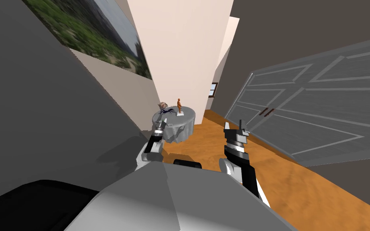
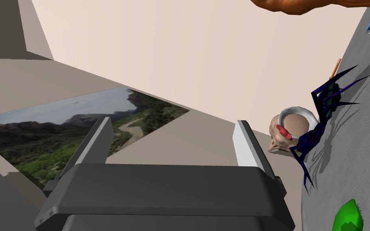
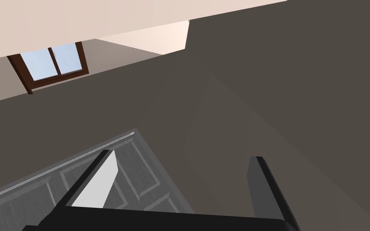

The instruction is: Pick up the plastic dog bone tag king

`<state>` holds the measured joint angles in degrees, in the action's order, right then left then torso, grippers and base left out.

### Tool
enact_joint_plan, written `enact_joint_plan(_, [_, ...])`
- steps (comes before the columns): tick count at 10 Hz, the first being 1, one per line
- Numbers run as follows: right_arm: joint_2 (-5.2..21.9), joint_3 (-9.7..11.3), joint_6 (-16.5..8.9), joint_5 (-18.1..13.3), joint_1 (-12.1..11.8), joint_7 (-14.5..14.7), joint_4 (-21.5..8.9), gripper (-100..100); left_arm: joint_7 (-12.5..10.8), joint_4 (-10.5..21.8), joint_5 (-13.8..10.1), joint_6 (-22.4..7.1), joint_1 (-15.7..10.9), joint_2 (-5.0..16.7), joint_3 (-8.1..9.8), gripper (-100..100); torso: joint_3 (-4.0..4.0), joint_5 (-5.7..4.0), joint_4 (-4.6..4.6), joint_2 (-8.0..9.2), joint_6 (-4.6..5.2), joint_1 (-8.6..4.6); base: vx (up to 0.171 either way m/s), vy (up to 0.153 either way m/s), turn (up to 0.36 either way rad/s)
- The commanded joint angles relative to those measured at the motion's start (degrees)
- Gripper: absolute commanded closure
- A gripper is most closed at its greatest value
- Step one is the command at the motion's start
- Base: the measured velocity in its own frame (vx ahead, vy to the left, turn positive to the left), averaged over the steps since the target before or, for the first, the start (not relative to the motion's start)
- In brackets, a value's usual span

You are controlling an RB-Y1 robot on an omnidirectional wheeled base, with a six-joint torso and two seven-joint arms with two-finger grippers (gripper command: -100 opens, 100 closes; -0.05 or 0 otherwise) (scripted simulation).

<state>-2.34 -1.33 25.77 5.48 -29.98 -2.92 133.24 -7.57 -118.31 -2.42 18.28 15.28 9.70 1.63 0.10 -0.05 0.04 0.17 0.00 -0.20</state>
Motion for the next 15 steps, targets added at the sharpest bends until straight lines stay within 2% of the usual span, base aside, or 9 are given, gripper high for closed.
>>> enact_joint_plan(1, [0.0, 0.0, 0.0, 0.0, 0.0, 0.0, 0.0, 0, 0.3, 2.9, -1.1, -2.9, -2.9, 1.1, -0.3, -100, 0.0, 0.0, 0.0, 0.0, 0.0, 0.0, -0.052, -0.058, 0.016])
enact_joint_plan(4, [0.0, 0.0, 0.0, 0.0, 0.0, 0.0, 0.0, 0, 0.5, 5.4, -2.1, -6.8, -8.1, 2.1, -0.5, -100, 0.01, 0.0, 0.0, 0.03, 0.0, -0.03, -0.058, -0.054, 0.015])
enact_joint_plan(5, [0.0, 0.0, 0.0, 0.0, 0.0, 0.0, 0.0, 0, 0.7, 7.9, -3.1, -9.0, -9.9, 3.1, -0.68, -100, 0.01, 0.0, 0.01, 0.02, 0.0, 0.0, -0.055, -0.053, 0.02])
enact_joint_plan(7, [0.0, 0.0, 0.0, 0.0, 0.0, 0.0, 0.0, 0, 0.9, 10.1, -4.2, -12.0, -13.1, 4.1, -0.86, -100, -0.01, 0.0, 0.0, -0.01, 0.0, 0.01, -0.053, -0.054, 0.017])
enact_joint_plan(9, [0.0, 0.0, 0.0, 0.0, 0.0, 0.0, 0.0, 0, 0.9, 10.5, -4.2, -14.1, -15.5, 4.1, -0.86, -100, -0.01, -0.01, 0.0, -0.02, 0.0, -0.02, -0.032, -0.041, 0.006])
enact_joint_plan(10, [0.0, 0.0, 0.0, 0.0, 0.0, 0.0, 0.0, 0, 1.2, 13.1, -5.2, -16.5, -17.8, 5.0, -1.01, -100, -0.05, 0.01, -0.02, -0.09, -0.01, 0.07, -0.041, -0.04, 0.019])
enact_joint_plan(11, [0.0, 0.0, 0.0, 0.0, 0.0, 0.0, 0.0, 0, 1.2, 13.2, -5.2, -18.0, -19.4, 5.0, -1.01, -100, -0.04, 0.01, -0.02, -0.06, -0.01, 0.05, -0.045, -0.04, 0.021])
enact_joint_plan(12, [0.0, 0.0, 0.0, 0.0, 0.0, 0.0, 0.0, 0, 1.4, 15.5, -6.2, -19.8, -21.2, 5.9, -1.15, -100, -0.02, 0.01, -0.01, -0.04, -0.01, 0.05, -0.061, -0.051, 0.028])
enact_joint_plan(15, [0.0, 0.0, 0.0, 0.0, 0.0, 0.0, 0.0, 0, 1.7, 18.8, -7.2, -24.7, -26.9, 6.7, -1.25, -100, -0.03, 0.0, -0.02, -0.04, -0.01, -0.03, -0.043, -0.055, 0.019])
